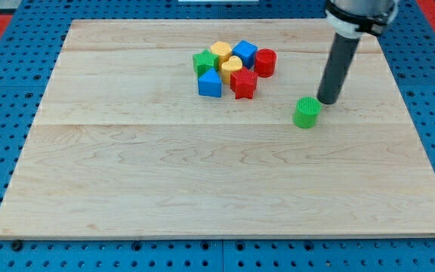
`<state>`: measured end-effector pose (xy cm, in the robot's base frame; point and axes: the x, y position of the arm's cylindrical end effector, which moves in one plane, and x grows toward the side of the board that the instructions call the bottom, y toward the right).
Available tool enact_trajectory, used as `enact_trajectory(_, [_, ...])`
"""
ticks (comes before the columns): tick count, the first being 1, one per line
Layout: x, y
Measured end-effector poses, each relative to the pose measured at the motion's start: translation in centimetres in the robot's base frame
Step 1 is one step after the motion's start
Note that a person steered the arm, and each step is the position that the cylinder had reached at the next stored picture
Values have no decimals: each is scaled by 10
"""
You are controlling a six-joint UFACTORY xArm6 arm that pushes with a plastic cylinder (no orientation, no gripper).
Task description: Slide the green circle towards the group of blocks
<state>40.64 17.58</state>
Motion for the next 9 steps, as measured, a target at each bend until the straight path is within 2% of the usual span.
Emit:
enact_trajectory(1, [42,1])
enact_trajectory(2, [63,-22])
enact_trajectory(3, [59,-51])
enact_trajectory(5, [48,-55])
enact_trajectory(9, [27,-14])
